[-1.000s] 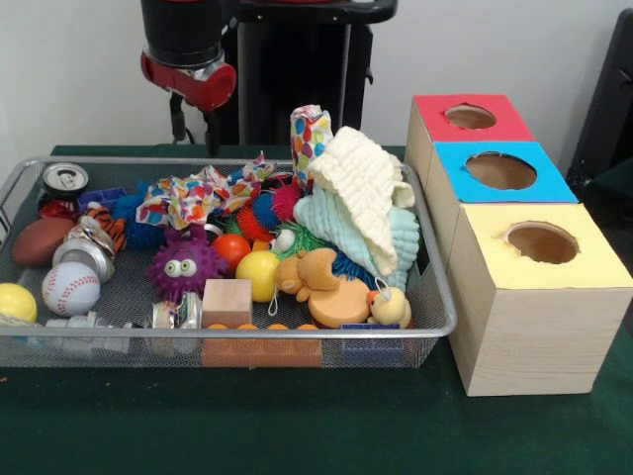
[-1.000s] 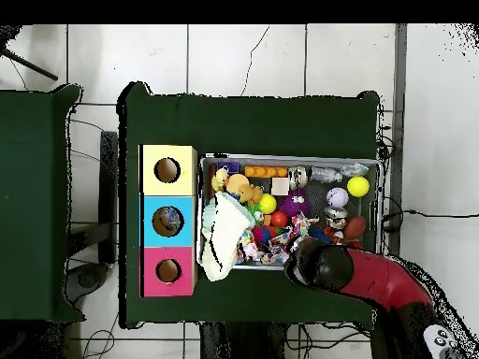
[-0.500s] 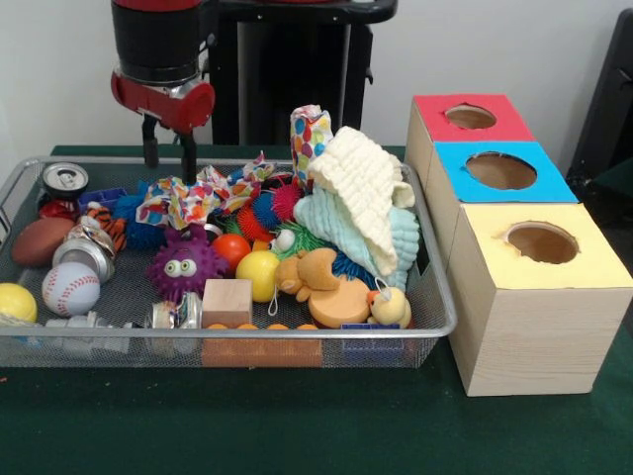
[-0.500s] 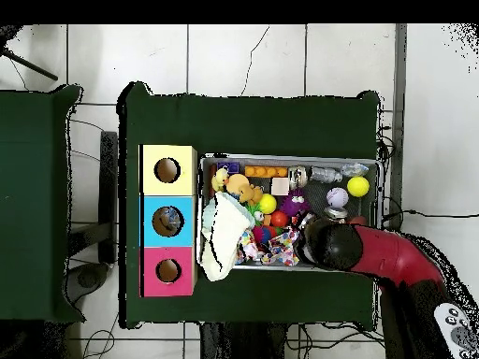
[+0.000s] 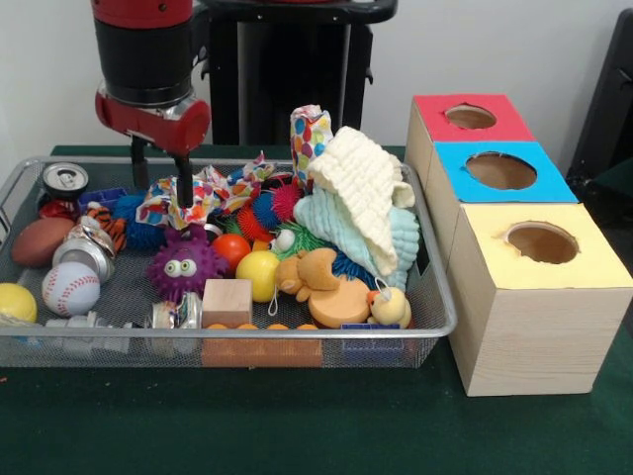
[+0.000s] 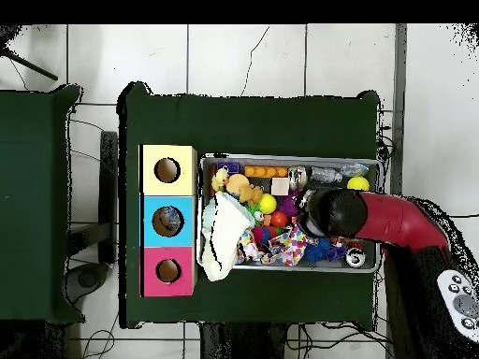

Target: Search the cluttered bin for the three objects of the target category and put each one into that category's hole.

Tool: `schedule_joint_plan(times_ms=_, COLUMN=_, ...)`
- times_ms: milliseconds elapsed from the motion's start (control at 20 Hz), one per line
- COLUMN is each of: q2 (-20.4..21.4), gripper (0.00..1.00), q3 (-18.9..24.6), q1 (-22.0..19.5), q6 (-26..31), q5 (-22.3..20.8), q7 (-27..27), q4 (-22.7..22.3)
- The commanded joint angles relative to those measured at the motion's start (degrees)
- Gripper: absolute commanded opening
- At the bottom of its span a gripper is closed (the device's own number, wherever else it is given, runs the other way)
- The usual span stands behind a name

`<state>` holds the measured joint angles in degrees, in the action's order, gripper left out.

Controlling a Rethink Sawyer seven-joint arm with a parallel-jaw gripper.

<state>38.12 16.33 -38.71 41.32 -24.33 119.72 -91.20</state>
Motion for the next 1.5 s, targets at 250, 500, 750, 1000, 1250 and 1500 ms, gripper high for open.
schedule_joint_plan(times_ms=250, q2=-8.0, gripper=1.0, q3=11.53, q1=-3.83, q6=12.59, q5=-5.55, q7=-29.57, q4=15.21)
schedule_joint_plan(times_ms=500, q2=-9.65, gripper=1.0, q3=12.61, q1=-5.07, q6=16.05, q5=-6.13, q7=-34.03, q4=18.32)
schedule_joint_plan(times_ms=750, q2=-10.39, gripper=1.0, q3=12.86, q1=-6.61, q6=15.4, q5=-6.21, q7=-36.83, q4=18.75)
schedule_joint_plan(times_ms=1000, q2=-12.44, gripper=1.0, q3=13.37, q1=-8.55, q6=13.36, q5=-6.24, q7=-39.42, q4=19.37)
schedule_joint_plan(times_ms=1250, q2=-14.62, gripper=1.0, q3=13.73, q1=-9.96, q6=11.4, q5=-6.77, q7=-40.71, q4=20.18)
schedule_joint_plan(times_ms=1500, q2=-16.36, gripper=1.0, q3=14.32, q1=-11.39, q6=10.13, q5=-7.76, q7=-41.35, q4=20.24)
